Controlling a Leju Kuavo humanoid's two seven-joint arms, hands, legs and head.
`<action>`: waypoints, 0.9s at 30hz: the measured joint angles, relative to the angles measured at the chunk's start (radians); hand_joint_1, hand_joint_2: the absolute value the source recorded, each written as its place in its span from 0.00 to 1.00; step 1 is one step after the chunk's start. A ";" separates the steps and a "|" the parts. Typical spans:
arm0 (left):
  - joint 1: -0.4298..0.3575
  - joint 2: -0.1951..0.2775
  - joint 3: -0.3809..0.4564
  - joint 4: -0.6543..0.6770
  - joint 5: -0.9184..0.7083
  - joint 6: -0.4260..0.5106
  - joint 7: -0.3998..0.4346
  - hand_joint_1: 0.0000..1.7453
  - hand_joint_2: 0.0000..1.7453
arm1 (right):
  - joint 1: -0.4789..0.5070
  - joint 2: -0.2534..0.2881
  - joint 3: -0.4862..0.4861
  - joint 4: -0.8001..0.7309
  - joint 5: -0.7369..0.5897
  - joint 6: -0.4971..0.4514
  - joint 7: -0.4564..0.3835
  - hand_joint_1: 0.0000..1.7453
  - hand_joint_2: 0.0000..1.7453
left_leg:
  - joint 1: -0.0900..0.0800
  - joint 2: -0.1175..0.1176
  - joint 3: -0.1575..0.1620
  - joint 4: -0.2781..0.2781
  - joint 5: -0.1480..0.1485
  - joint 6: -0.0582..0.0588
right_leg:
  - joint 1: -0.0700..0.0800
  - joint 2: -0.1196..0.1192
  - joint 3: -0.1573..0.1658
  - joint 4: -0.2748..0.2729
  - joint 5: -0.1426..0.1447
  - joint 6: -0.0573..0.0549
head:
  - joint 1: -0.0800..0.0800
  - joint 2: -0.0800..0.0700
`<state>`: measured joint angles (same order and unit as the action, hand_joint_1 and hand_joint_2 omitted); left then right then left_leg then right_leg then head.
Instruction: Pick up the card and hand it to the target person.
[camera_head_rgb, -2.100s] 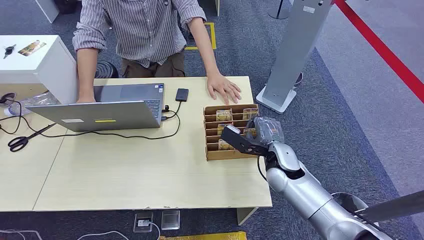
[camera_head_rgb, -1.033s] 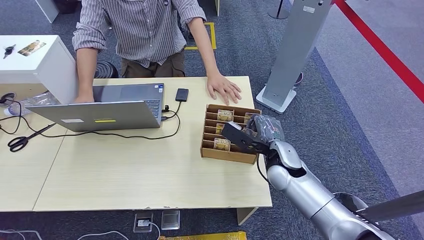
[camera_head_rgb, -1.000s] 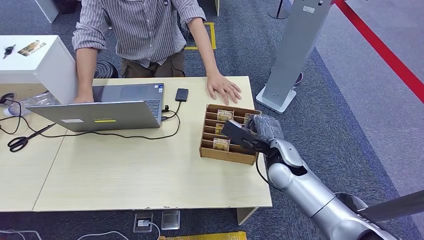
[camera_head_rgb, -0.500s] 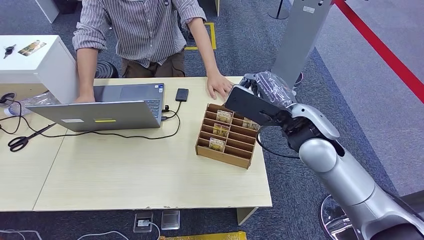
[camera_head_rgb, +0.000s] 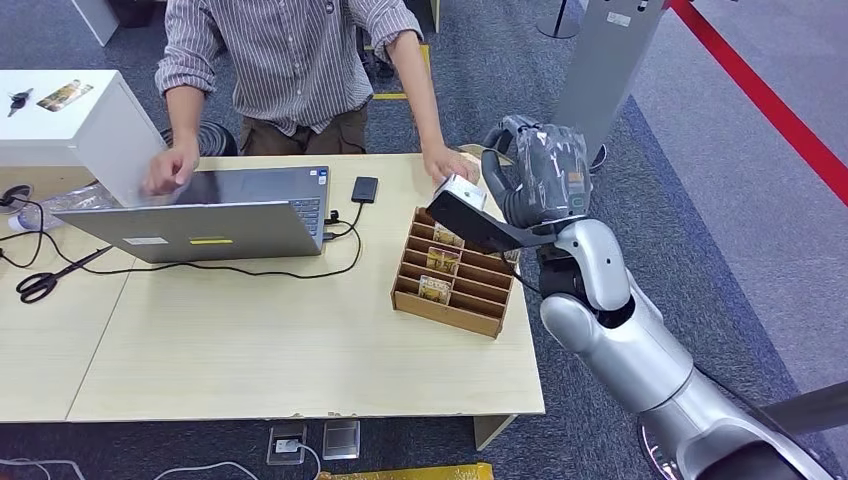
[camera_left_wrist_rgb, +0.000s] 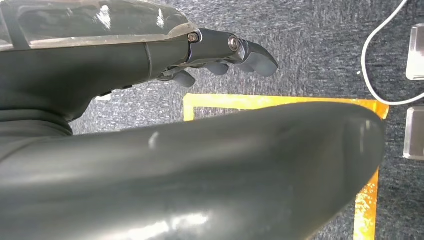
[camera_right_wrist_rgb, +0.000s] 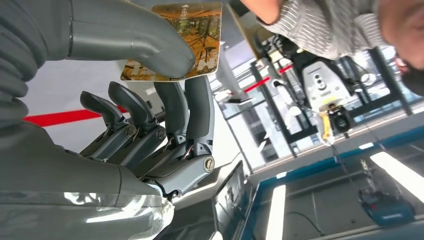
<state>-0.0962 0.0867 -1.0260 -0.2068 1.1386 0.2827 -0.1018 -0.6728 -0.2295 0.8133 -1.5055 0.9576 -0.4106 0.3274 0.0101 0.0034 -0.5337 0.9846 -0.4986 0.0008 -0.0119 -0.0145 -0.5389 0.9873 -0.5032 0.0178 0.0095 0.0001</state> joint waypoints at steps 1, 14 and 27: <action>0.000 0.000 -0.002 0.000 0.000 0.000 0.000 0.00 0.00 | 0.004 0.007 0.002 0.023 0.021 -0.021 0.002 0.96 1.00 | 0.000 0.000 0.000 0.000 0.000 0.000 | 0.000 0.000 0.000 0.000 0.000 0.000 | 0.000 0.000; 0.000 0.000 -0.021 0.000 -0.003 -0.002 -0.003 0.00 0.00 | 0.017 0.046 0.007 0.208 0.081 -0.081 0.011 0.96 1.00 | 0.000 0.000 0.000 0.000 0.000 0.000 | 0.000 0.000 0.000 0.000 0.000 0.000 | 0.000 0.000; 0.000 0.000 -0.023 0.000 -0.010 -0.022 -0.018 0.00 0.00 | 0.027 0.046 0.006 0.240 0.023 -0.100 0.003 0.00 1.00 | 0.000 0.000 0.000 0.000 0.000 0.000 | 0.000 0.000 0.000 0.000 0.000 0.000 | 0.000 0.000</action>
<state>-0.0962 0.0862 -1.0491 -0.2068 1.1287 0.2604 -0.1194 -0.6460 -0.1831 0.8188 -1.2655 0.9804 -0.5108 0.3302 0.0101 0.0035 -0.5336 0.9847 -0.4986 0.0008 -0.0119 -0.0146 -0.5392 0.9873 -0.5032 0.0178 0.0099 0.0001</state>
